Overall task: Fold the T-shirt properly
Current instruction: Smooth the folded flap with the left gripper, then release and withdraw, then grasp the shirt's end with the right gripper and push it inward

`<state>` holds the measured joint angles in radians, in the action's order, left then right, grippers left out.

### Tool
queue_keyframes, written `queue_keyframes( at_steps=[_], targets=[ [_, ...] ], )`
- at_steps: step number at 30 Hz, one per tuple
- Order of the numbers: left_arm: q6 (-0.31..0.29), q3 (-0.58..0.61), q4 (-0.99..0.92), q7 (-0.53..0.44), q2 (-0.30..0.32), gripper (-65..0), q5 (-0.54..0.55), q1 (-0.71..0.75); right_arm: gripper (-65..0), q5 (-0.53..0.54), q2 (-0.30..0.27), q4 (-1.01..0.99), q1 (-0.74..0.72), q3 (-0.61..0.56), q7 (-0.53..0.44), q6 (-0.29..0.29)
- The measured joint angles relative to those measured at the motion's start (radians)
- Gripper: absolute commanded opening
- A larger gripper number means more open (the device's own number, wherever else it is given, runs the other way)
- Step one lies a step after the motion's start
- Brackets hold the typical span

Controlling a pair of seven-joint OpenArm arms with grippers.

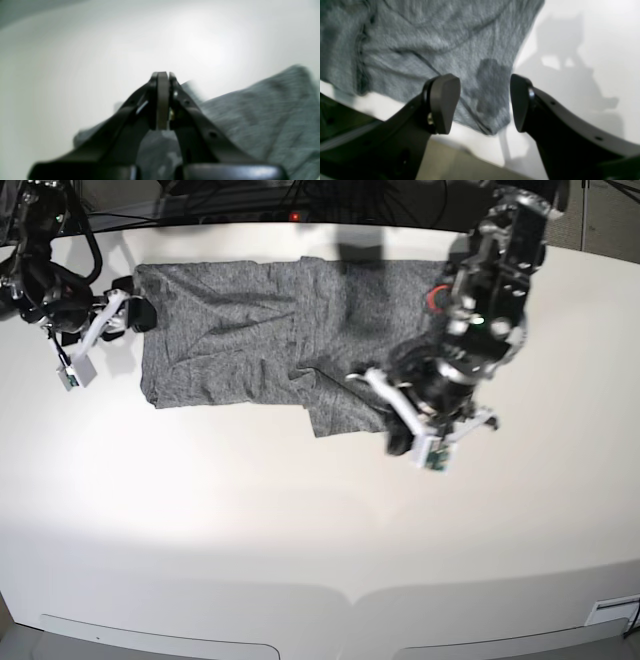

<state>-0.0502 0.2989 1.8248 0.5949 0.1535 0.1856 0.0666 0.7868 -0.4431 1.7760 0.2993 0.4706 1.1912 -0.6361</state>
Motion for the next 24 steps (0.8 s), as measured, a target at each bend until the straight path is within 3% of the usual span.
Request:
queue_keyframes(
  at_steps=[4,10,18,19,22,24],
  targets=[
    [-0.01,-0.101,0.0,-0.018,0.076,-65.0,0.116,0.068,-29.4,0.039,-0.048,-0.072,0.0,0.0,0.002,0.0],
    [-0.082,-0.244,0.002,-0.069,0.189,-65.0,0.228,0.172,-29.4,0.084,-0.062,-0.214,-0.06,-0.001,0.016,0.0],
    [-0.208,-0.423,0.002,-0.075,0.267,-65.0,0.343,0.295,-29.4,0.151,-0.062,-0.356,-0.137,-0.016,0.085,0.0],
    [-0.212,-0.435,0.002,-0.074,0.271,-62.5,0.347,0.306,-29.4,0.151,-0.062,-0.356,-0.138,-0.027,0.085,0.0],
    [-0.216,-0.461,0.002,-0.067,0.269,-46.7,0.347,0.342,-29.4,0.151,-0.062,-0.356,-0.135,-0.068,0.093,0.0],
    [-0.216,-0.473,0.002,-0.066,0.268,-43.9,0.346,0.358,-29.4,0.158,-0.065,-0.356,-0.136,-0.101,0.089,0.0]
  ],
)
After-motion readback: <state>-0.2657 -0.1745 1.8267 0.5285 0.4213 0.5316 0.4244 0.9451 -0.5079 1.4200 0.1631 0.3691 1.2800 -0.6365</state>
